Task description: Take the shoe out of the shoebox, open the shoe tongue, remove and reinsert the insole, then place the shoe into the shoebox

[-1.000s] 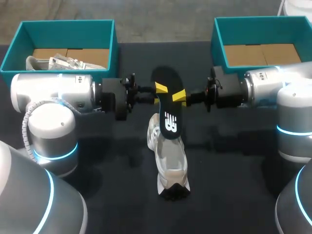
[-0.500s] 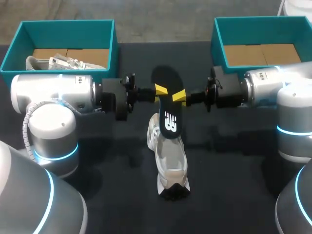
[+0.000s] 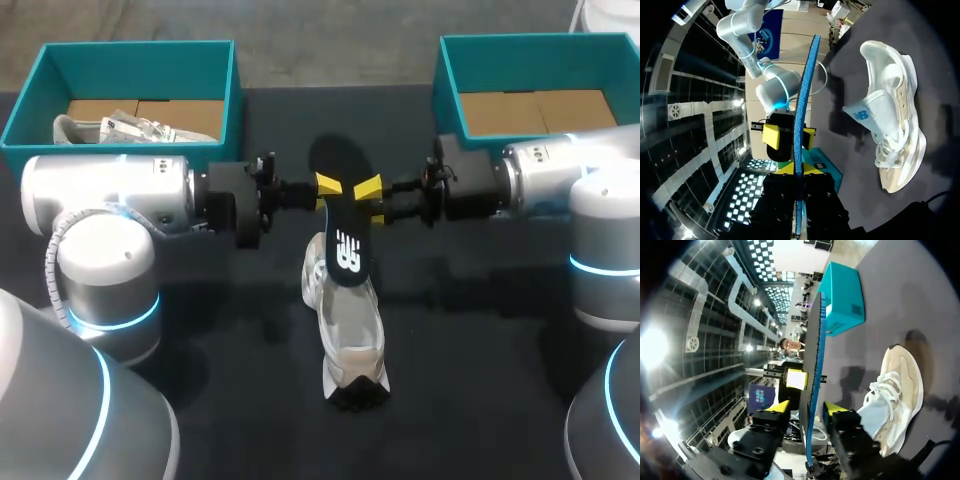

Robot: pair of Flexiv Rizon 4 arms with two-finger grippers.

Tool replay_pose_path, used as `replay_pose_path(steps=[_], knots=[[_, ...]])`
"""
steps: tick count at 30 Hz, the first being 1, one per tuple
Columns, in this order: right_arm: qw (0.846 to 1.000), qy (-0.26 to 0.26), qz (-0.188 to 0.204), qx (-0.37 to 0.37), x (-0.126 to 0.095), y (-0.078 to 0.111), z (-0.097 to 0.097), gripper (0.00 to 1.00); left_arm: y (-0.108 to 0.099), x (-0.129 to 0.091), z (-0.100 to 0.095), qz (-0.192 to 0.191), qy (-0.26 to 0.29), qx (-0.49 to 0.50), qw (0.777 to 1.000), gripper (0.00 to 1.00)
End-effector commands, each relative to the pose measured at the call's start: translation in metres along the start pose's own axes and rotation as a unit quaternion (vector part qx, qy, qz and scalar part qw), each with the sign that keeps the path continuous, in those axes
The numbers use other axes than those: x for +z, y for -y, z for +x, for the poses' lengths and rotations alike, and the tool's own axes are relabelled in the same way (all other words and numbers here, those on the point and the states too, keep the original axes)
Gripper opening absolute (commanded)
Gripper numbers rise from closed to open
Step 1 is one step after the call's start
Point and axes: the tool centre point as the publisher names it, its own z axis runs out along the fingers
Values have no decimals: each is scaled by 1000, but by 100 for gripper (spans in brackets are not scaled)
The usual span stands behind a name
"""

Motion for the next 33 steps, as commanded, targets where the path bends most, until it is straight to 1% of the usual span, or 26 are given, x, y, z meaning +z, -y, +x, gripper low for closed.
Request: replay_pose_path(steps=[1, 8, 12, 19, 22, 23, 25, 27, 29, 30, 31, 33], knots=[[1000, 9, -2, -3, -10, 6, 2, 100, 4, -8, 1, 0, -1, 0, 1000, 0], [999, 40, 10, -14, -29, 9, 1, 100, 11, -23, 1, 7, -10, -1, 1000, 0], [997, 68, 17, -28, -41, 10, 0, 100, 18, -37, 1, 18, -13, -15, 1000, 0], [991, 109, 37, -71, -60, 11, -2, 100, 37, -57, 0, 33, -33, -35, 998, 0], [985, 140, 40, -90, -66, 11, -1, 100, 47, -65, -1, 39, -42, -40, 998, 0], [983, 148, 42, -99, -68, 11, 0, 100, 51, -67, -2, 47, -43, -48, 997, 0], [980, 152, 42, -120, -73, 12, 1, 100, 58, -70, -2, 44, -52, -45, 997, 0], [979, 153, 45, -125, -76, 12, 1, 100, 66, -74, -3, 60, -51, -70, 994, 0], [979, 153, 45, -125, -76, 12, 1, 100, 76, -76, -2, 66, -72, -92, 991, 0], [979, 153, 45, -125, -76, 12, 1, 100, 81, -79, -2, 70, -70, -99, 990, 0], [979, 153, 45, -125, -76, 12, 1, 100, 85, -82, -3, 61, -73, -104, 990, 0], [979, 153, 45, -125, -76, 12, 1, 100, 85, -82, -3, 61, -73, -104, 990, 0]])
